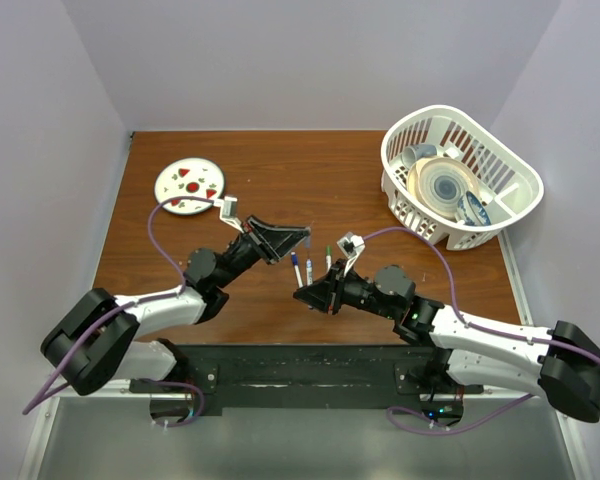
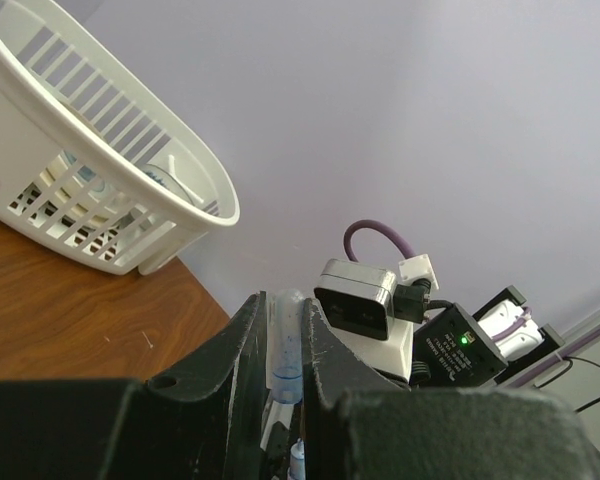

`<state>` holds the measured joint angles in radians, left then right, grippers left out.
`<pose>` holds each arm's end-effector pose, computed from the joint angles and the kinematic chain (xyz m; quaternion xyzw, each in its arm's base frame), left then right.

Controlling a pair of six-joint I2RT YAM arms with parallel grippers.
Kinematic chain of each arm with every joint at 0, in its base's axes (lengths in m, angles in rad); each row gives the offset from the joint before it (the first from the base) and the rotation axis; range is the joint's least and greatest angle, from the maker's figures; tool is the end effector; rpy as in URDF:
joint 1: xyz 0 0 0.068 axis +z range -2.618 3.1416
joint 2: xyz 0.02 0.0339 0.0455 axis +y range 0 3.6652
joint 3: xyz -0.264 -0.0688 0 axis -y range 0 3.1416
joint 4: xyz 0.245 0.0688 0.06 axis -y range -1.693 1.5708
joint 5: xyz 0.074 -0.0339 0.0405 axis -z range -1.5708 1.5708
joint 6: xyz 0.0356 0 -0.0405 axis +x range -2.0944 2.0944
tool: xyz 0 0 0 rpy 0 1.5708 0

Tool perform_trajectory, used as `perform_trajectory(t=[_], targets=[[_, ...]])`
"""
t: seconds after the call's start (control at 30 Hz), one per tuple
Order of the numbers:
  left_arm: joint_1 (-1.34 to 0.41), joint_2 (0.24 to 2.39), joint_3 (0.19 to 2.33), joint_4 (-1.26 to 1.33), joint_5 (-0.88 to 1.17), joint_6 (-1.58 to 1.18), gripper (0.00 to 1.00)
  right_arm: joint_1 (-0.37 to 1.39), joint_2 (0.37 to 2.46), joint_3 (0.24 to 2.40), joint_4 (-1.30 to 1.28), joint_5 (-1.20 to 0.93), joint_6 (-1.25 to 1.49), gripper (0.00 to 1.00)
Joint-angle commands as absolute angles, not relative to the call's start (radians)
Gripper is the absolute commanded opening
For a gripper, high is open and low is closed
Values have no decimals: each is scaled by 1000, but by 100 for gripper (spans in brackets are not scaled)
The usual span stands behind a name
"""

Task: Insert the pens into the pen caps

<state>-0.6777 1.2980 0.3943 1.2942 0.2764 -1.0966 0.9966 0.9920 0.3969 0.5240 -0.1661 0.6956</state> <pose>0.1869 -0.1629 0.2536 -0.0026 0.5629 -0.6864 0.4604 0.1151 0.1887 0.2391 -0.1652 0.7126 0.5487 0.4048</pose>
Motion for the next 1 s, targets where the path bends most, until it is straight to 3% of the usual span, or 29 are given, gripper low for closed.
perform_trajectory(t=[0.0,0.97], targets=[[-693,1315,391,1436,278,-1086,0,1002,979,423,538,-137,680,0],[-704,1279,391,1425,241,-1077,0,1008,1011,411,564,-163,712,0]])
